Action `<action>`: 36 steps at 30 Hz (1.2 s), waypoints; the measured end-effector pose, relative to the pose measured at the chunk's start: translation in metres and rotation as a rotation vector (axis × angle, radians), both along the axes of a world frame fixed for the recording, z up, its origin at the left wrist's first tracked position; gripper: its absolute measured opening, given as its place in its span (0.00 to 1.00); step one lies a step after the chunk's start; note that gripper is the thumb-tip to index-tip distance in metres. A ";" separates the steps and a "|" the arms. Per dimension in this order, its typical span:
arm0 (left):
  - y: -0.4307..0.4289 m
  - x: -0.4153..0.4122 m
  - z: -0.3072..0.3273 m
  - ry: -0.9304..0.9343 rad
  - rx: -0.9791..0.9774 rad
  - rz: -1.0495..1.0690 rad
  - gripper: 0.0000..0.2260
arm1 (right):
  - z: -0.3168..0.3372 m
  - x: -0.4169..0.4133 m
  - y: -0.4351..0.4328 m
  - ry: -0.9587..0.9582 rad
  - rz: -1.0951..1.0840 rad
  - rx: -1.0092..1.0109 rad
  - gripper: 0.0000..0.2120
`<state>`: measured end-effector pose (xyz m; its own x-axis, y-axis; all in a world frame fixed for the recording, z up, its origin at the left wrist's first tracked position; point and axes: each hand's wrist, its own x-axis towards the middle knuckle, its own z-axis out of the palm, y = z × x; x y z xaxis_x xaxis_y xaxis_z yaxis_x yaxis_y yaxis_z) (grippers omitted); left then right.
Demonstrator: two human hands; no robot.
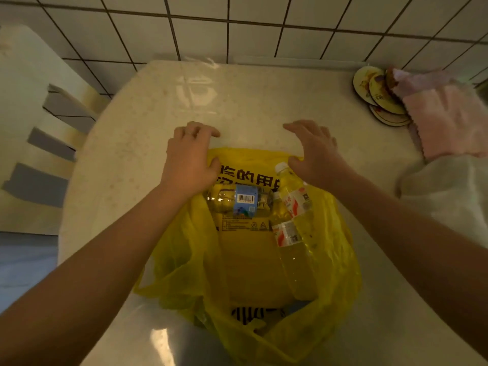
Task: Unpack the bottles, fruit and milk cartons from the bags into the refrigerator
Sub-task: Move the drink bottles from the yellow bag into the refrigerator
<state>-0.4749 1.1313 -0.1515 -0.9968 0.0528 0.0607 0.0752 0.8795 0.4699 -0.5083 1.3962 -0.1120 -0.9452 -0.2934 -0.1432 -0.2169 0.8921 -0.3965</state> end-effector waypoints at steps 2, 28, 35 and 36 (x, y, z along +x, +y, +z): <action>0.007 0.019 0.005 -0.019 0.129 -0.157 0.17 | 0.008 0.021 -0.006 0.101 0.158 -0.058 0.24; -0.023 0.092 0.012 -0.231 0.097 -0.182 0.15 | 0.001 0.092 -0.006 -0.015 -0.178 -0.028 0.30; 0.026 0.135 0.044 0.071 0.203 -0.028 0.14 | 0.051 0.153 0.009 0.319 -0.368 -0.473 0.28; 0.030 0.143 0.049 0.097 0.222 -0.011 0.14 | 0.059 0.161 0.011 0.358 -0.375 -0.538 0.28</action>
